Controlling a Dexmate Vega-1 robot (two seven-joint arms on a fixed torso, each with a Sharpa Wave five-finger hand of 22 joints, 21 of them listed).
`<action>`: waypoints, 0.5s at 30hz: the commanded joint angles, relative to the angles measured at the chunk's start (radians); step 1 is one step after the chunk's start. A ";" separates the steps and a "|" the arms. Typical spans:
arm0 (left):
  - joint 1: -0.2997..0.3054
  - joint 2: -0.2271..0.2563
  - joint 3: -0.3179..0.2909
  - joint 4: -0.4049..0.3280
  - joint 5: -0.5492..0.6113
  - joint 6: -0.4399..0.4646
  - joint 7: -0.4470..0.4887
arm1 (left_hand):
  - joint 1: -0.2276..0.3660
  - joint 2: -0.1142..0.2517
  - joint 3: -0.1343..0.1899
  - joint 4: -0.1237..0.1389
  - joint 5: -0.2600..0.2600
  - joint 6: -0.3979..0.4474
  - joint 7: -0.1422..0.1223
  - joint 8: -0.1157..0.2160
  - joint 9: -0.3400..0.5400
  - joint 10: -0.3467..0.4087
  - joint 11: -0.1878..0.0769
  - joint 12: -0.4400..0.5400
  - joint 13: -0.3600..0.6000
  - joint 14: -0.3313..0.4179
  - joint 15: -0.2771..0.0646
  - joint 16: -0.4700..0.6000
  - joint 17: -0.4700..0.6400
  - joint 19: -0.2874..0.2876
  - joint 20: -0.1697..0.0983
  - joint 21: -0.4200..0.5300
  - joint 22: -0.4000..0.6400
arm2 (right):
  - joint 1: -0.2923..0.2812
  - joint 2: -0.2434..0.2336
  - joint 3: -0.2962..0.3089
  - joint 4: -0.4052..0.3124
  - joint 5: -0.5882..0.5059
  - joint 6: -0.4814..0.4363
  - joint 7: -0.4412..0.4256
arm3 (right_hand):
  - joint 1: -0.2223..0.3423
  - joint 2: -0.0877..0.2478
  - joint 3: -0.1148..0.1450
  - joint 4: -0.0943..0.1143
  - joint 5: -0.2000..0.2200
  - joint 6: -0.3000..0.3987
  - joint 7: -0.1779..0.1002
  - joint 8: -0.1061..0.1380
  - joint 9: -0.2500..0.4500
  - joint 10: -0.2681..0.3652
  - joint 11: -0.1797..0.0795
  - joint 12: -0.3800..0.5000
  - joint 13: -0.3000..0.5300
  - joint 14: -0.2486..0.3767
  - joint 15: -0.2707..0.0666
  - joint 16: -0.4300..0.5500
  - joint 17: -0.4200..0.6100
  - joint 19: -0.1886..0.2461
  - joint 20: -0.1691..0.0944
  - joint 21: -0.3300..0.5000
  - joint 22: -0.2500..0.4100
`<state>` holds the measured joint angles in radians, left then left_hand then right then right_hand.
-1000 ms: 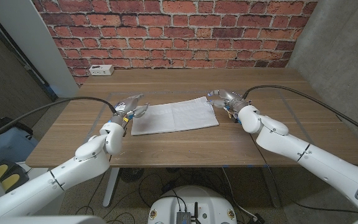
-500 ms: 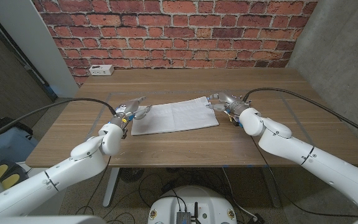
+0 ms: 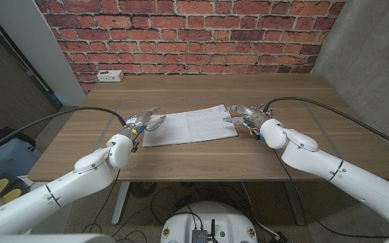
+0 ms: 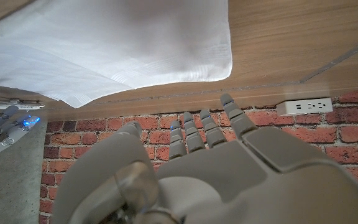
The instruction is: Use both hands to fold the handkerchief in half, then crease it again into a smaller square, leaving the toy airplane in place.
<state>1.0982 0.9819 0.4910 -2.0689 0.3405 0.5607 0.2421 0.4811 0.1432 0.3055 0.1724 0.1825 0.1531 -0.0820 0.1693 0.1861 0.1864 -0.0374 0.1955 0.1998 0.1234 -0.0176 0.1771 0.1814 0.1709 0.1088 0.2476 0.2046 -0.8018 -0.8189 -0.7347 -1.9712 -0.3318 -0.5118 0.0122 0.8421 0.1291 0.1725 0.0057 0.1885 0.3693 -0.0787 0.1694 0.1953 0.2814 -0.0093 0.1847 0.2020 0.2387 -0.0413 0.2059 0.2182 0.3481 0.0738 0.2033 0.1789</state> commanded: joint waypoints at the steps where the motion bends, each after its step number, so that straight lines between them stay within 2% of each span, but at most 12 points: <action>1: -0.012 0.008 0.014 0.006 -0.023 -0.004 -0.008 | -0.011 -0.001 -0.004 -0.004 0.005 0.002 0.004 0.008 0.002 -0.003 0.002 0.001 0.000 -0.005 -0.001 0.000 0.000 0.002 -0.007 -0.003 0.000 | -0.007 -0.020 -0.019 -0.037 -0.028 -0.045 0.032 | -0.002 -0.004 0.003 -0.011 -0.002 -0.005 -0.002 0.007 -0.001 -0.006 0.001 -0.002 0.006 -0.006 -0.011 -0.005 0.000 -0.006 -0.001 -0.001 0.006; 15: -0.018 0.022 0.029 -0.002 -0.046 0.001 -0.038 | -0.027 -0.003 -0.009 -0.008 0.007 0.011 0.007 0.013 -0.001 -0.002 0.004 0.003 -0.002 -0.005 -0.001 0.003 -0.002 0.003 0.001 -0.003 -0.002 | -0.044 -0.052 -0.015 -0.100 -0.041 -0.069 0.046 | -0.009 -0.012 0.002 -0.016 -0.004 -0.007 -0.006 0.012 -0.001 -0.009 0.002 0.002 0.006 -0.012 -0.010 -0.006 -0.001 -0.011 0.001 -0.001 0.006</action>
<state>1.0849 0.9932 0.5095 -2.0650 0.3102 0.5566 0.2220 0.4634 0.1426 0.2985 0.1654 0.1824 0.1570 -0.0783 0.1782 0.1833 0.1865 -0.0374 0.1956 0.1951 0.1235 -0.0176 0.1771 0.1766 0.1710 0.1088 0.2476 0.1997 -0.8224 -0.8498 -0.7484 -2.0283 -0.3606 -0.5600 0.0439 0.8382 0.1251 0.1743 -0.0042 0.1847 0.3639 -0.0842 0.1768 0.1905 0.2746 -0.0054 0.1847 0.2020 0.2280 -0.0413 0.2059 0.2152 0.3391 0.0751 0.2035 0.1789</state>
